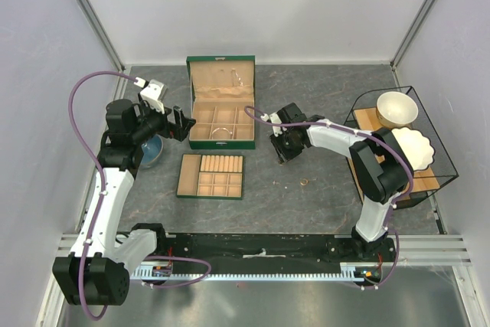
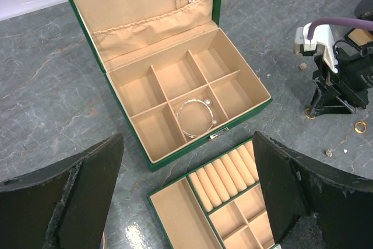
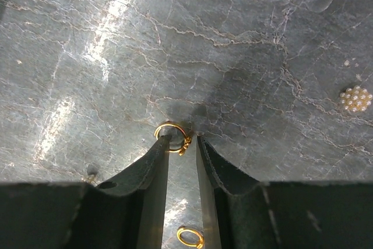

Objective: Organize the mixed jewelry

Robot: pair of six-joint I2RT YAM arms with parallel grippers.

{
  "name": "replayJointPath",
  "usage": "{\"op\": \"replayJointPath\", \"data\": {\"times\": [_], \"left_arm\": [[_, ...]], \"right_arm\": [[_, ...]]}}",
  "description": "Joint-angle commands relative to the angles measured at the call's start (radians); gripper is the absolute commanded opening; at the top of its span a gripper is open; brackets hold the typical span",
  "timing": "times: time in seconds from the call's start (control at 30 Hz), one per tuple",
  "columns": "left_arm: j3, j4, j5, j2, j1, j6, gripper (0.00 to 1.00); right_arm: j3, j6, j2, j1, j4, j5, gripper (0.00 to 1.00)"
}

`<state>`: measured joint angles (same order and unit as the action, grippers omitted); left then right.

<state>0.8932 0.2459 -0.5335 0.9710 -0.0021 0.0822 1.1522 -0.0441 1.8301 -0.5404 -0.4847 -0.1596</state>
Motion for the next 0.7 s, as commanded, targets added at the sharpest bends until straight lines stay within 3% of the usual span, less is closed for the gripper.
{"op": "replayJointPath", "data": {"times": [0.0, 0.67], "left_arm": [[-0.002, -0.03, -0.01, -0.02, 0.001, 0.024, 0.98], [-0.007, -0.034, -0.016, -0.015, 0.001, 0.021, 0.99]], "right_arm": [[0.018, 0.012, 0.017, 0.002, 0.018, 0.009, 0.32], [-0.008, 0.02, 0.012, -0.006, 0.043, 0.097, 0.21]]}}
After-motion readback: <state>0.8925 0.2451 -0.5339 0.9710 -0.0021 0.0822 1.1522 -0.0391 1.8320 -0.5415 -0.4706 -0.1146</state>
